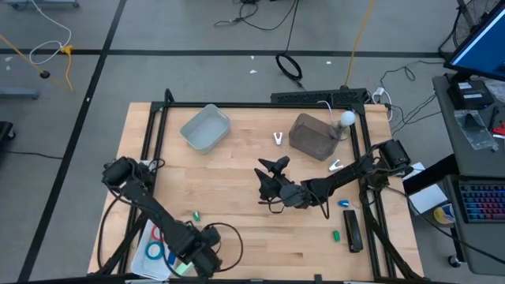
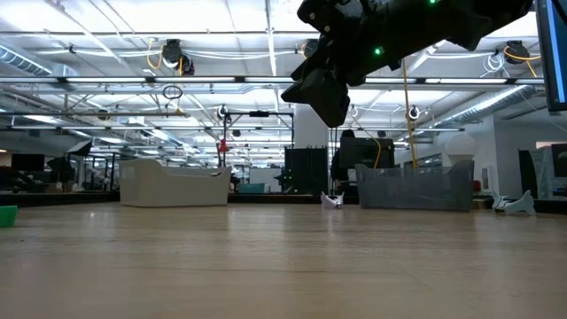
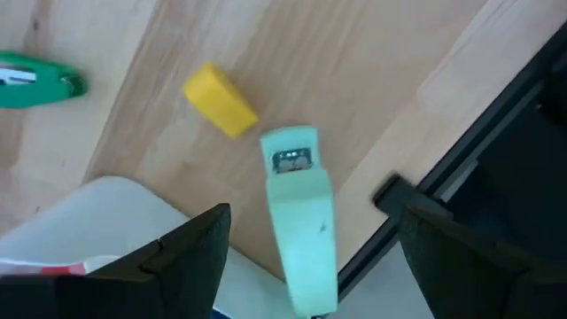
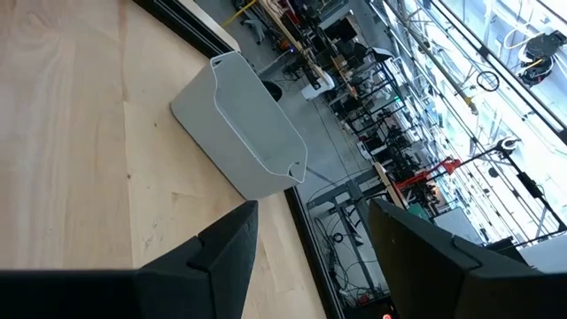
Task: Pick and place Stapler, Stapler remover, tape
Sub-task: Put the big light green stapler into the black bin
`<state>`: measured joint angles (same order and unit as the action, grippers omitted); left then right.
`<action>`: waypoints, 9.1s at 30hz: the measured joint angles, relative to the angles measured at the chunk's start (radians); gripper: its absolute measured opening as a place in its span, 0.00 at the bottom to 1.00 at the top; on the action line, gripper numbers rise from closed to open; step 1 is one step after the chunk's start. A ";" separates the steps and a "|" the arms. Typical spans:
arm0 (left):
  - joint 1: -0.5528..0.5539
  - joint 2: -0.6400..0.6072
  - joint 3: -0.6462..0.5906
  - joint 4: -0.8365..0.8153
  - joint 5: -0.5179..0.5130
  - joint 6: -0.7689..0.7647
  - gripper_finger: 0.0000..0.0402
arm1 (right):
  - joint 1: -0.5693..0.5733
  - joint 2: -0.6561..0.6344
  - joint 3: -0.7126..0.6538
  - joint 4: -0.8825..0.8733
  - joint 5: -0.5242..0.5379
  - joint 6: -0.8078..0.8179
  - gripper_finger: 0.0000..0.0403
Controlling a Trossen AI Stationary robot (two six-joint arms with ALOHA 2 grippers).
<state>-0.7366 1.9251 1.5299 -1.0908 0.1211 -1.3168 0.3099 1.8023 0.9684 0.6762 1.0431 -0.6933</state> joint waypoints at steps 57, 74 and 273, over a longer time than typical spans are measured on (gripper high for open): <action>-0.027 0.000 -0.182 0.224 0.035 -0.066 0.81 | 0.000 0.000 0.000 0.000 -0.001 0.000 0.52; -0.028 0.000 -0.182 0.225 0.036 -0.020 0.81 | 0.000 0.000 0.000 0.000 -0.001 0.001 0.52; 1.241 -0.079 -0.064 1.251 0.216 0.453 0.29 | -0.238 0.000 0.000 0.523 0.393 -0.420 0.75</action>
<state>0.5044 1.8462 1.4654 0.1602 0.3373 -0.8639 0.0720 1.8019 0.9684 1.1995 1.4364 -1.1136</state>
